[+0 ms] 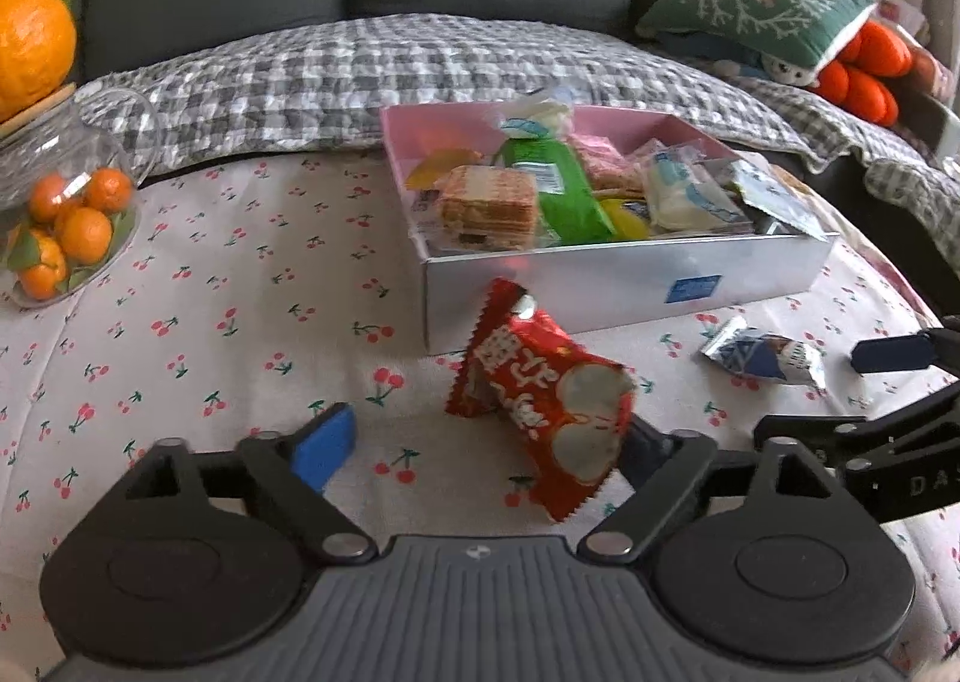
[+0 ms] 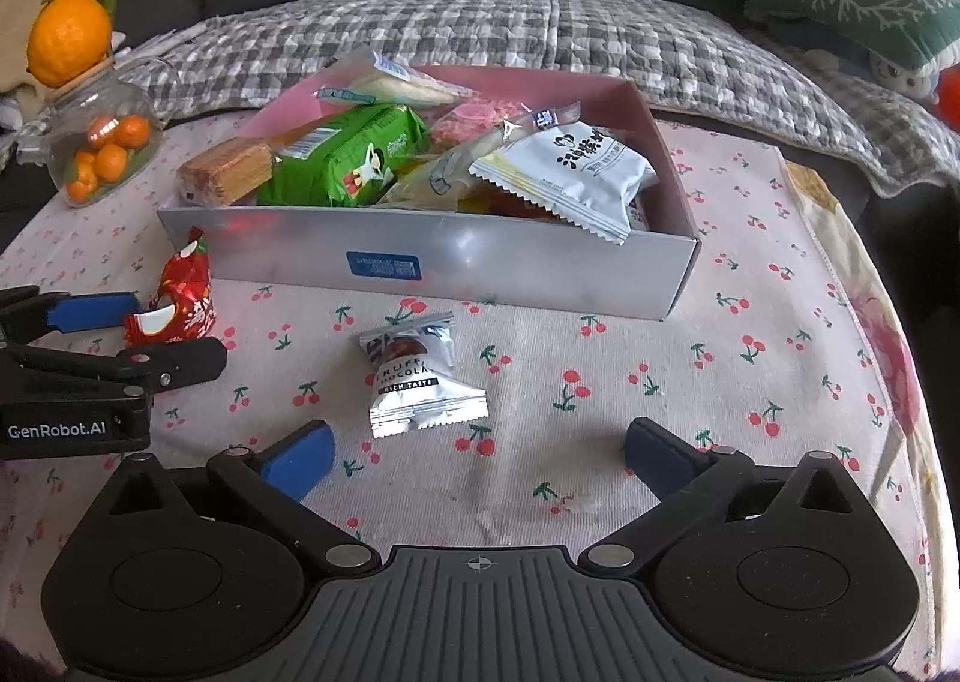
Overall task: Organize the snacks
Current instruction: 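Grasp red candy bag with left tool while right tool grasps silver wrapper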
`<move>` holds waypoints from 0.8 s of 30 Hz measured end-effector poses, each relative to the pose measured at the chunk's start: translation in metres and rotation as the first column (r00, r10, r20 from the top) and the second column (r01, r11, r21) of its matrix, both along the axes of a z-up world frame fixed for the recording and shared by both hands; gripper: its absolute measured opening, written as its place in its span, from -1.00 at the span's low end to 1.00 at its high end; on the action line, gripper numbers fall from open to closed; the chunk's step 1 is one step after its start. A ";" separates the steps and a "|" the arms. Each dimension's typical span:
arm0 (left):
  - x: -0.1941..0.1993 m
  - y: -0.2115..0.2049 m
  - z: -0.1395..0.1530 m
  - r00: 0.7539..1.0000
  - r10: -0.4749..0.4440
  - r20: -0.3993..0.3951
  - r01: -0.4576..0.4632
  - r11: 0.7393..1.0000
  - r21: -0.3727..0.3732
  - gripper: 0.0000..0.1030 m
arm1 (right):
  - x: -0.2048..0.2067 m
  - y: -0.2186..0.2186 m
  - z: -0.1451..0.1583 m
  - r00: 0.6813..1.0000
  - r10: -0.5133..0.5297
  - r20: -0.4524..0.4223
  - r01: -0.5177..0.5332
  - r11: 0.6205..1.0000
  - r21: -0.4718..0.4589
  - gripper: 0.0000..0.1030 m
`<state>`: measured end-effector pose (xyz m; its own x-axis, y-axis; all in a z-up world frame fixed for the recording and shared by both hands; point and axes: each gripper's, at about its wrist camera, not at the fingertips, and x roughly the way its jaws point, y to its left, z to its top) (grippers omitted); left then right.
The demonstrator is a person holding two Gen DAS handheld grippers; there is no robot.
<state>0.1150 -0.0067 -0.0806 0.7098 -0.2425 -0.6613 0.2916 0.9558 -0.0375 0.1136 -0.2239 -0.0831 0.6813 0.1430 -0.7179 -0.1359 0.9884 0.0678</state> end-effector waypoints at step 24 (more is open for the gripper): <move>0.000 -0.003 0.011 1.000 -0.013 -0.005 0.013 0.999 -0.046 -0.34 | 0.009 0.010 0.016 0.999 0.011 0.041 -0.012 1.000 0.028 -0.30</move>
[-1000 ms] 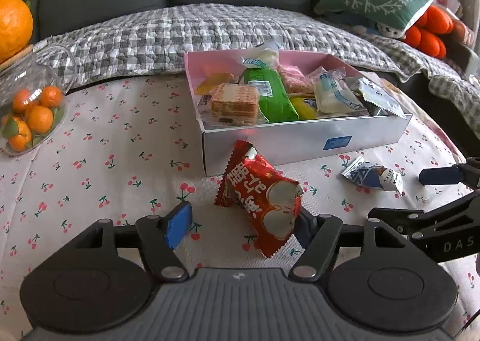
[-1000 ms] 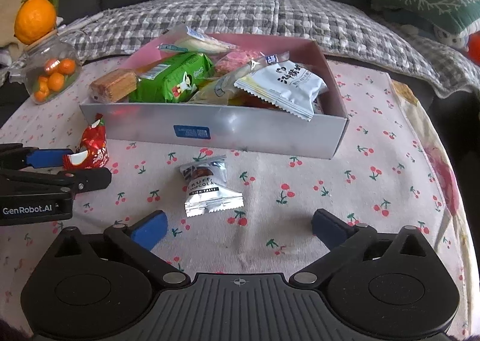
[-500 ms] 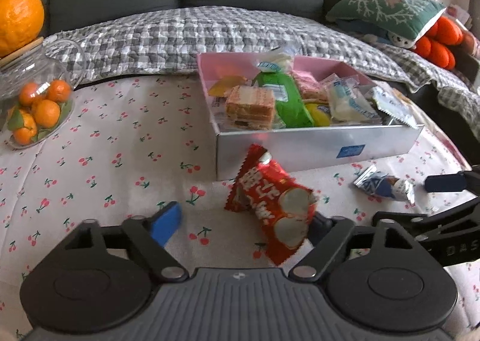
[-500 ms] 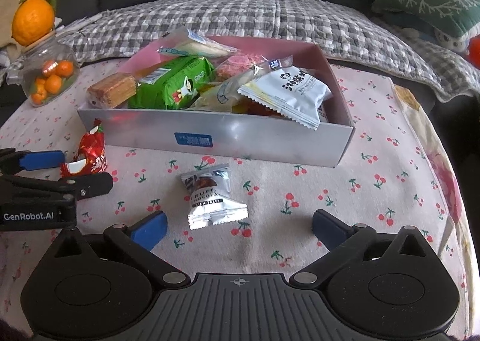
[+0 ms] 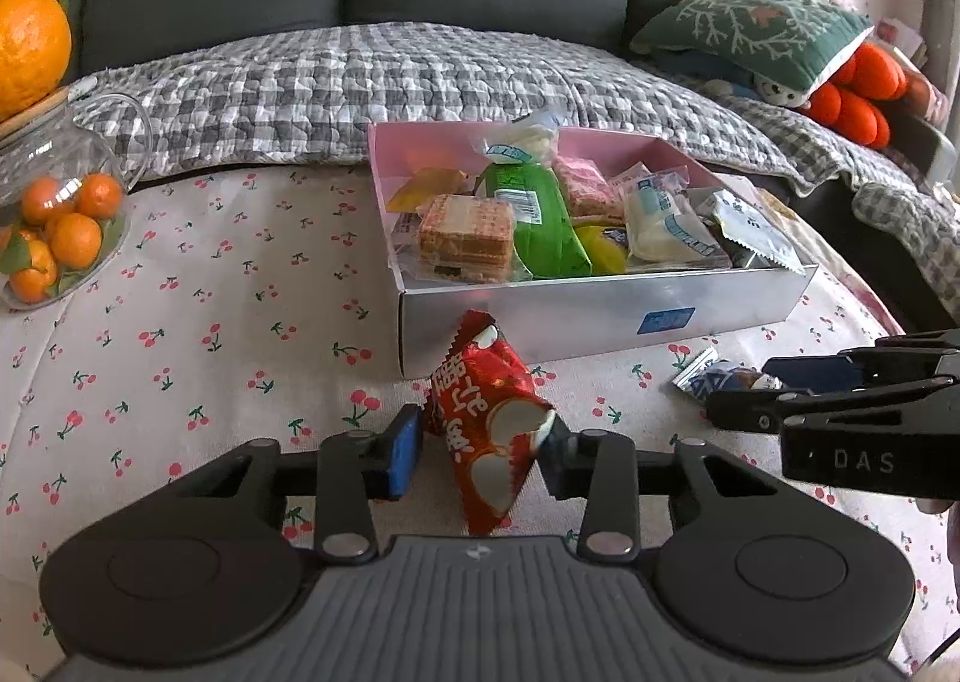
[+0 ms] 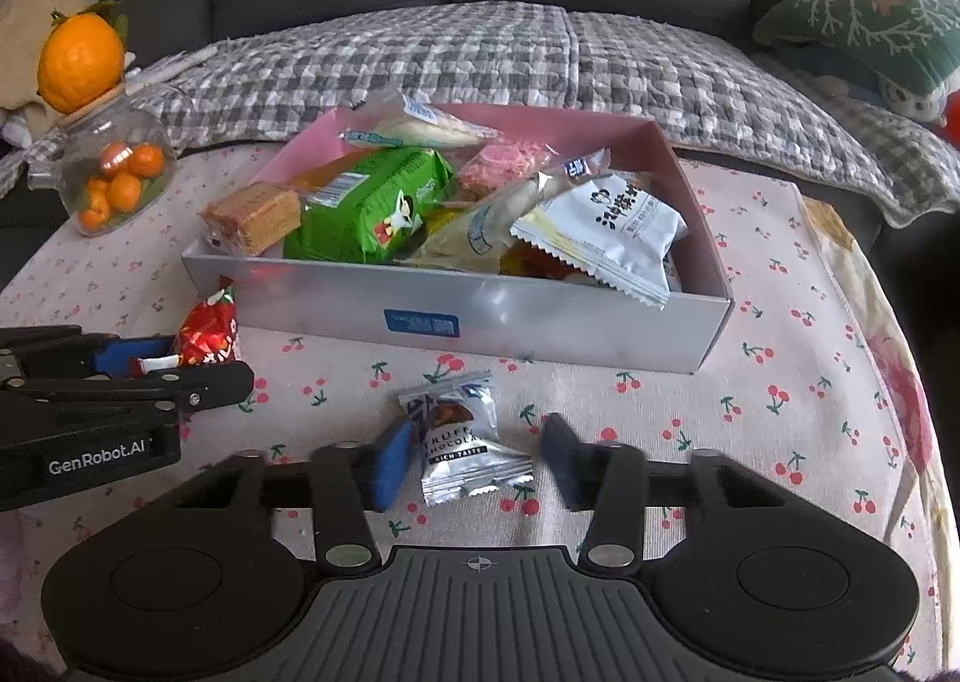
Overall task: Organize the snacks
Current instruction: 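Grasp red candy bag with left tool while right tool grasps silver wrapper, then carry red candy bag and silver wrapper over the box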
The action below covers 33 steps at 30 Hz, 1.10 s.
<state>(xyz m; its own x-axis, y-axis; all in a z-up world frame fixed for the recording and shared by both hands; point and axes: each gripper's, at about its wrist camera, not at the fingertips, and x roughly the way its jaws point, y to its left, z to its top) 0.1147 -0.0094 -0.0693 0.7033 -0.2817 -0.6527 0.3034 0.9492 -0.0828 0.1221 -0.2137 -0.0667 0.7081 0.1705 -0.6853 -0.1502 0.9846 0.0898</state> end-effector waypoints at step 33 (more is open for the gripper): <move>-0.003 0.021 0.037 0.991 0.007 -0.132 -0.039 0.971 -0.237 -0.58 | -0.002 -0.038 0.036 0.980 -0.079 -0.184 0.150 0.898 0.414 -0.35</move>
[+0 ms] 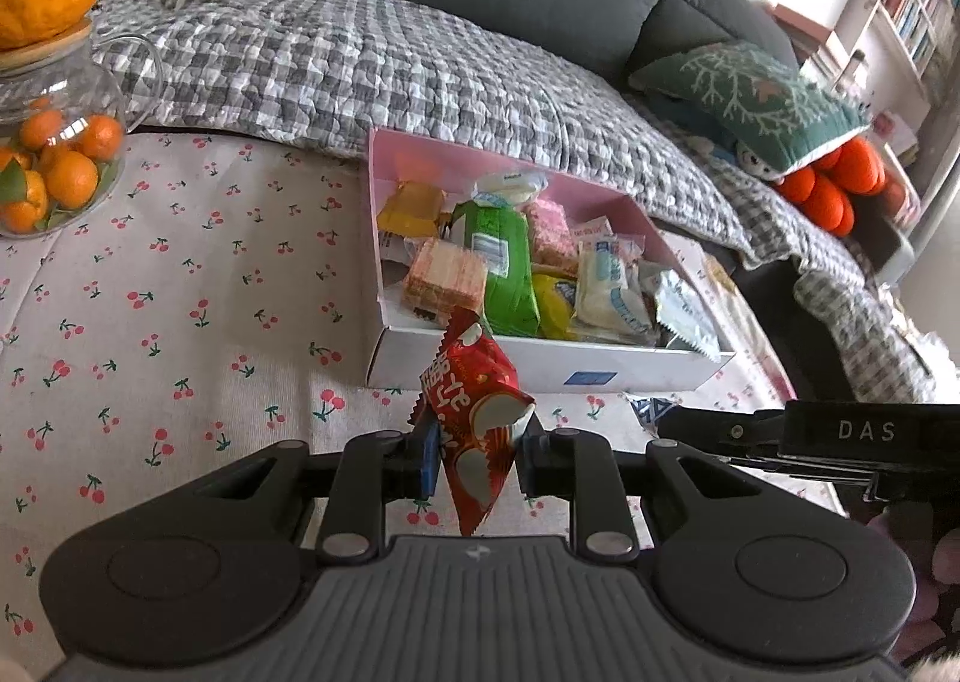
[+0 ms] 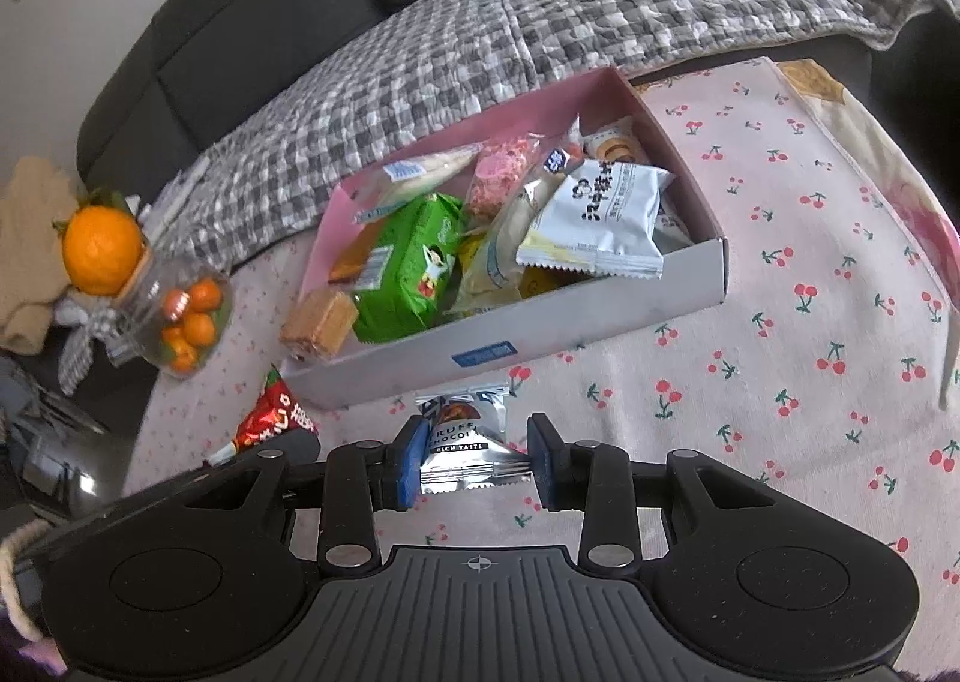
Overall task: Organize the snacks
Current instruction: 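Carry red candy bag and silver wrapper over the box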
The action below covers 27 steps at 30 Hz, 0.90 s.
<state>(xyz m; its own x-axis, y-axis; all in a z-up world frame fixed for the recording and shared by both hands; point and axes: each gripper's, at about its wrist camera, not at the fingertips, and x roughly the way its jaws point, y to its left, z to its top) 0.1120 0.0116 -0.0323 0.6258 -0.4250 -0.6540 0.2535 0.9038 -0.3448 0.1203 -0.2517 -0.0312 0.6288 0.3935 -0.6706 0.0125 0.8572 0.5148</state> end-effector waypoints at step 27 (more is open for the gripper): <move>0.041 -0.029 0.020 1.000 -0.001 0.030 0.004 0.997 -0.082 -0.58 | 0.048 -0.010 0.008 0.981 -0.184 0.058 0.161 0.948 0.276 -0.32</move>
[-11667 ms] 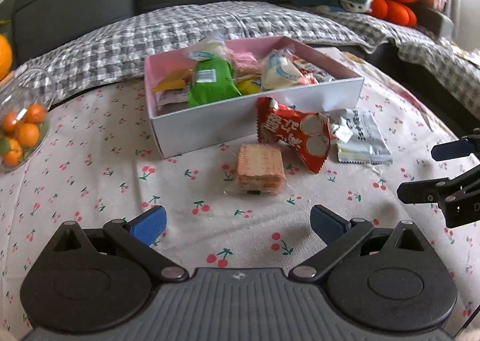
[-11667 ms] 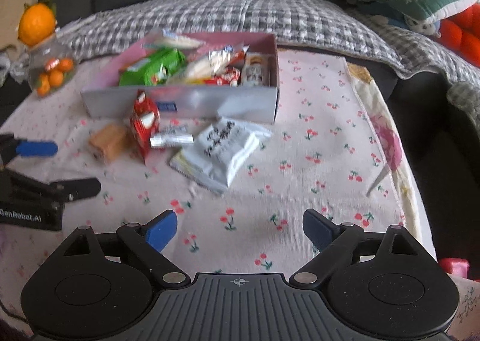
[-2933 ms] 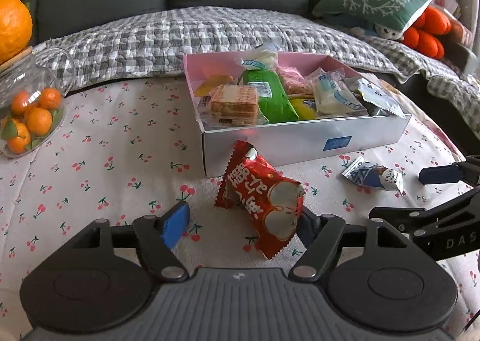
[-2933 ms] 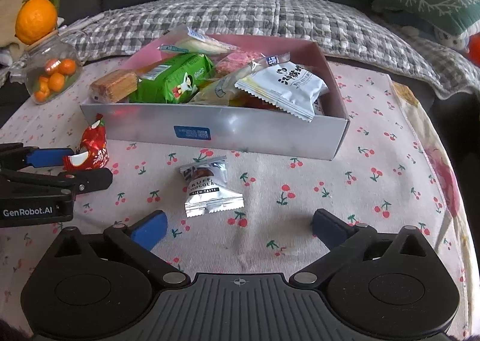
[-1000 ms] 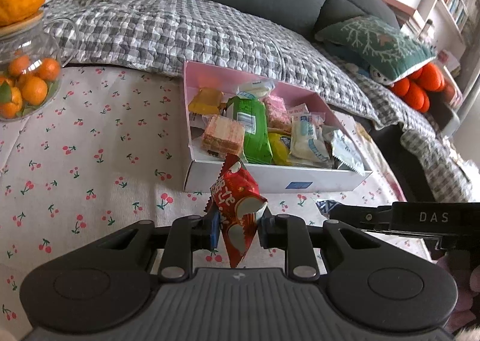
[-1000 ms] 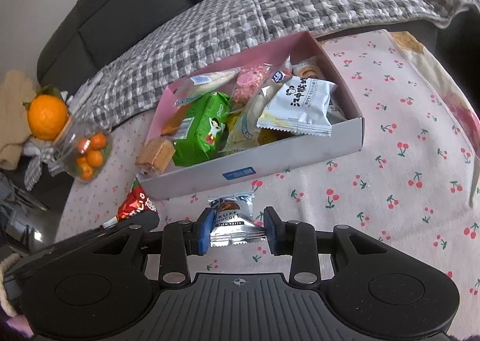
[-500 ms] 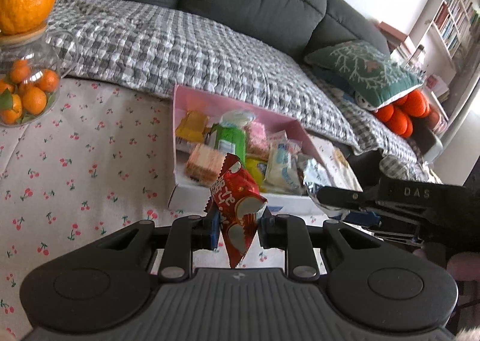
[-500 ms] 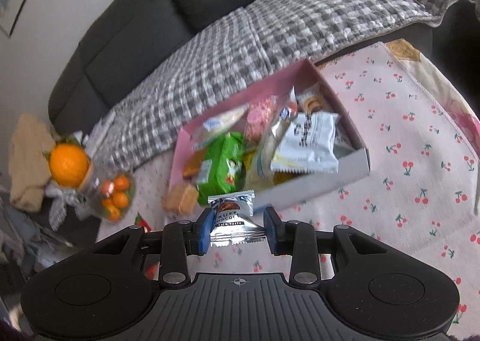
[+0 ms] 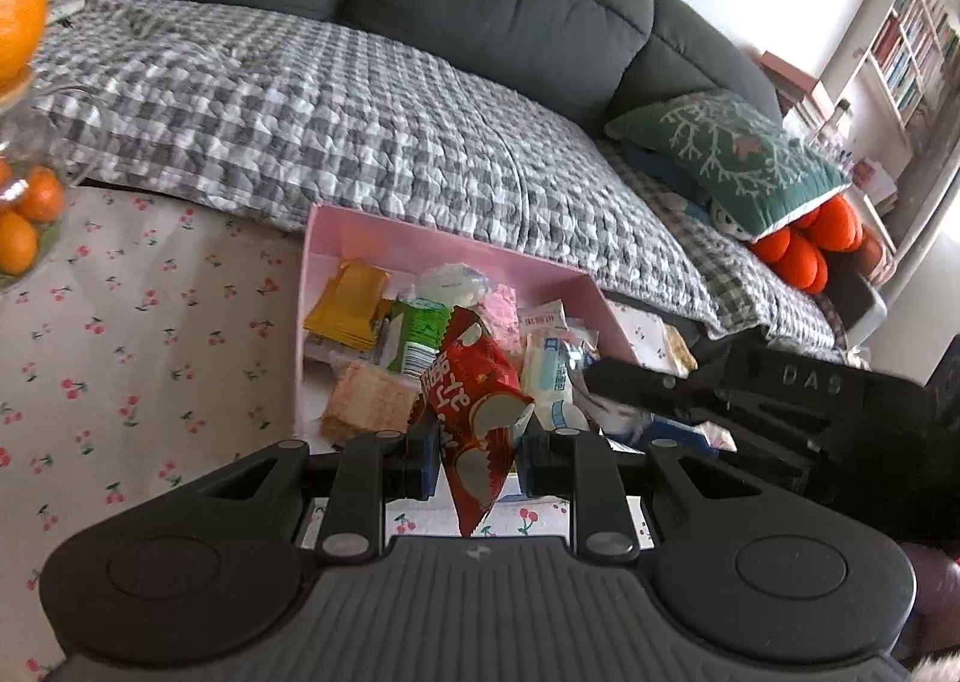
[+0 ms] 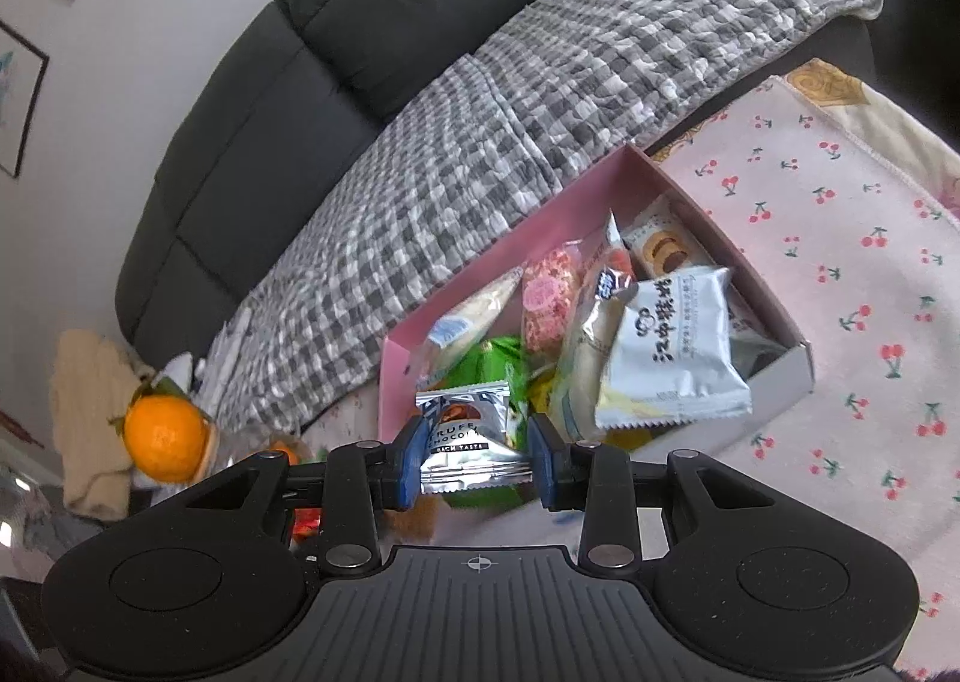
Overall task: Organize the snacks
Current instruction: 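Carry red candy bag and silver wrapper over the box, then open left tool to drop red bag while right tool releases silver wrapper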
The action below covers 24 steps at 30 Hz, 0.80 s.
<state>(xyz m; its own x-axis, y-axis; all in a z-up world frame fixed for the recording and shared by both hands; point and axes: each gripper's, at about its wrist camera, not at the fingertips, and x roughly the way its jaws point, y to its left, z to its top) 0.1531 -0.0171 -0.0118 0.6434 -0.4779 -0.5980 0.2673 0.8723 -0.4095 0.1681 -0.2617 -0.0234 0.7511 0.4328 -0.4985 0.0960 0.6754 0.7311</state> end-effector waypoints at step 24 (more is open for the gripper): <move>0.031 -0.037 -0.008 0.991 -0.124 0.053 0.119 0.989 0.088 -0.03 | 0.001 -0.015 0.008 0.998 -0.059 0.034 0.062 0.994 -0.091 0.41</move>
